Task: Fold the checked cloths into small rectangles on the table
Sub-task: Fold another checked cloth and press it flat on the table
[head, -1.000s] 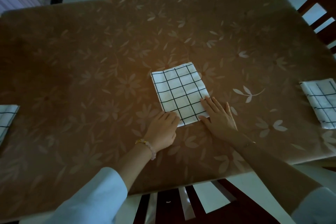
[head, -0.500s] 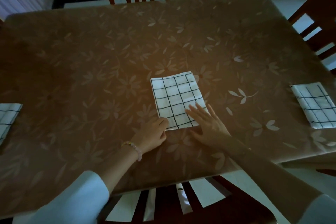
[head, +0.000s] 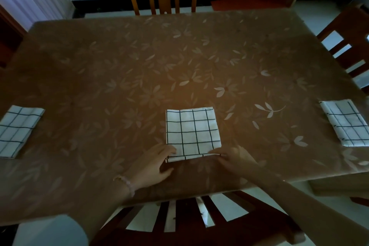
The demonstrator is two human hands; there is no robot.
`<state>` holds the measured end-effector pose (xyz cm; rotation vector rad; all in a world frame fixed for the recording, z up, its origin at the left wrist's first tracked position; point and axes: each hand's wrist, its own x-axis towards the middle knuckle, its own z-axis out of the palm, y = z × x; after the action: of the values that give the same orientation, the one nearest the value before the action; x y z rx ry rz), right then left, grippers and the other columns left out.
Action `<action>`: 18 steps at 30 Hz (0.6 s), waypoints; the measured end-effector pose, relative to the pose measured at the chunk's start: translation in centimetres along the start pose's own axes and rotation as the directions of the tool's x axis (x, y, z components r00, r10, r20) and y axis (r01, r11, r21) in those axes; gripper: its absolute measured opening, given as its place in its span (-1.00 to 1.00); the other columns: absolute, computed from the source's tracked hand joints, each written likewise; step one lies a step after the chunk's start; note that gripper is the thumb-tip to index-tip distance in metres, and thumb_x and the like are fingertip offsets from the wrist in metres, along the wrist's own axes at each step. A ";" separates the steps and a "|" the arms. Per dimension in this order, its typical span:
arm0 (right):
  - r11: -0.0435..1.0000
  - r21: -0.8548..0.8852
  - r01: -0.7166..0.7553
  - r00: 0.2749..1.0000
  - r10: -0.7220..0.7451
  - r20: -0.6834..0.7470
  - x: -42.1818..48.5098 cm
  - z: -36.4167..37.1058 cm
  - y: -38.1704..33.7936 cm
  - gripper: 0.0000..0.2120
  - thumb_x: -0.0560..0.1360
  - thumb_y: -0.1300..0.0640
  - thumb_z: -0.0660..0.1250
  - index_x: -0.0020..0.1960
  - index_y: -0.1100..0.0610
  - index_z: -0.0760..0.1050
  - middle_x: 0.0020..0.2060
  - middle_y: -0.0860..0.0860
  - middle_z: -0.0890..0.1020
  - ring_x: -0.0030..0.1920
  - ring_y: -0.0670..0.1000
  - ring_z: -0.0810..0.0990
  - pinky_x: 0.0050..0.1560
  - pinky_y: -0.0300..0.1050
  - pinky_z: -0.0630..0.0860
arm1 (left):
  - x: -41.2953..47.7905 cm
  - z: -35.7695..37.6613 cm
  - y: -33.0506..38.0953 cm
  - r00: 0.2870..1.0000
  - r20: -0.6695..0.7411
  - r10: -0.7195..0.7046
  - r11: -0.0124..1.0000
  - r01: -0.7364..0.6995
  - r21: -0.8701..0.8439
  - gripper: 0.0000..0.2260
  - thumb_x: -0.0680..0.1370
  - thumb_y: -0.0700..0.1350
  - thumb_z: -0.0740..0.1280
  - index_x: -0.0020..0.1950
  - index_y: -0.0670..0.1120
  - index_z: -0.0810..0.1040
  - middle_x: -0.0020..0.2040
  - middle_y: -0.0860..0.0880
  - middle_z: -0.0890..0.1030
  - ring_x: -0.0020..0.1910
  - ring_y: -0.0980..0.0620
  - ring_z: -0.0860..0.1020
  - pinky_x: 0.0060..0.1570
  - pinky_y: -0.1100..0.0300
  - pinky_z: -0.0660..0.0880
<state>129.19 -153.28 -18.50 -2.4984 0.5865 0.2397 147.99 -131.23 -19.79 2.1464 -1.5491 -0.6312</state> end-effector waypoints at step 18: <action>0.622 0.758 -0.195 0.944 0.330 -0.028 3.1 -1.0 -1.1 -0.80 0.46 0.28 0.38 -0.10 -0.02 0.57 -0.20 -0.11 0.67 -0.17 -0.14 0.65 -0.19 -0.36 0.54 | 3.4 -0.6 0.5 0.839 -0.098 -0.535 0.725 0.396 -0.563 -0.83 0.56 -0.09 0.31 0.13 -0.06 0.50 0.00 0.07 0.61 0.01 0.10 0.58 -0.05 0.28 0.48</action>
<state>132.49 -154.12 -18.00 -1.6144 0.9084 -0.1053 148.85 -134.60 -19.43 2.0682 -0.5754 -0.7885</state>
